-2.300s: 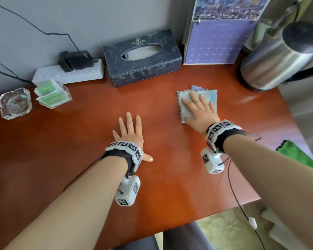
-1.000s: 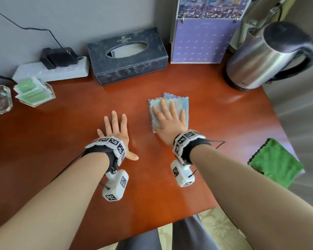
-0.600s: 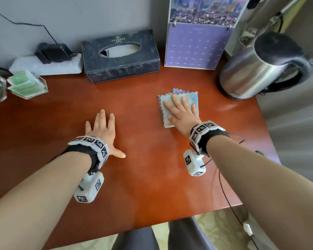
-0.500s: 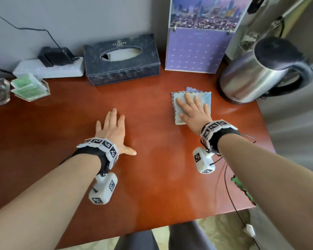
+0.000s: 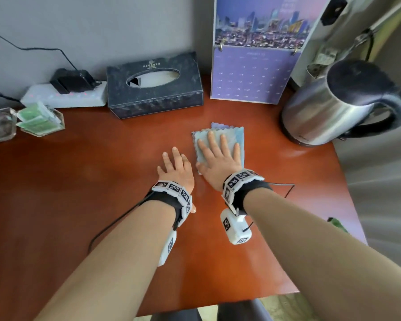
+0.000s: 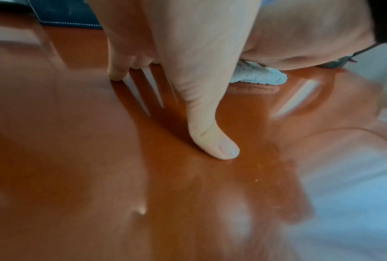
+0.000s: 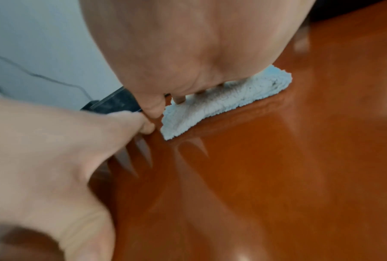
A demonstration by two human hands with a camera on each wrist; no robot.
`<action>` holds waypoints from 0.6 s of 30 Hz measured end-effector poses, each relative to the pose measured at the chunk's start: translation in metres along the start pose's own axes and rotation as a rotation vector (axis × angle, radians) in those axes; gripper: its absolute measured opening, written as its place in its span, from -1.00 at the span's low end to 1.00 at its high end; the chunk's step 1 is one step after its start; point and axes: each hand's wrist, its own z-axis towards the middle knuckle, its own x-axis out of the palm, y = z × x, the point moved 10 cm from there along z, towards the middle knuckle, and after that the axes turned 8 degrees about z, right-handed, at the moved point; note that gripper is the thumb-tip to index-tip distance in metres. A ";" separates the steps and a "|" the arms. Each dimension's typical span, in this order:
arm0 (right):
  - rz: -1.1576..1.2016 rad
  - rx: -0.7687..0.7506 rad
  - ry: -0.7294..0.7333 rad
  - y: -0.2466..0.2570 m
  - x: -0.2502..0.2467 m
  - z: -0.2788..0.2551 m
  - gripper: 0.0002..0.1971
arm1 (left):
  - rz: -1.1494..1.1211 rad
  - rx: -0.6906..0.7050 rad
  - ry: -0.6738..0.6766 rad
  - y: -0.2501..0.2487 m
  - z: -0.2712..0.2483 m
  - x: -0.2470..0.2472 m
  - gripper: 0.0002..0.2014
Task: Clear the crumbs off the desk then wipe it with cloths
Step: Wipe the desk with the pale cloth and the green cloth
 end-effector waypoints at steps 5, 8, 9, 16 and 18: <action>-0.056 -0.155 0.040 -0.010 -0.004 0.003 -0.41 | 0.015 -0.008 0.015 -0.001 -0.001 -0.001 0.55; 0.009 -0.119 0.021 -0.044 -0.028 0.012 -0.44 | 0.010 -0.002 0.027 -0.001 -0.002 0.001 0.53; 0.046 -0.081 0.002 -0.057 -0.036 0.015 -0.43 | 0.012 0.003 0.024 -0.001 -0.001 0.001 0.53; 0.091 0.056 -0.055 -0.076 -0.045 0.013 -0.39 | 0.034 0.012 0.015 0.002 0.000 0.002 0.53; 0.113 0.064 -0.051 -0.060 -0.036 0.011 -0.38 | 0.041 0.012 0.015 0.002 0.002 0.003 0.54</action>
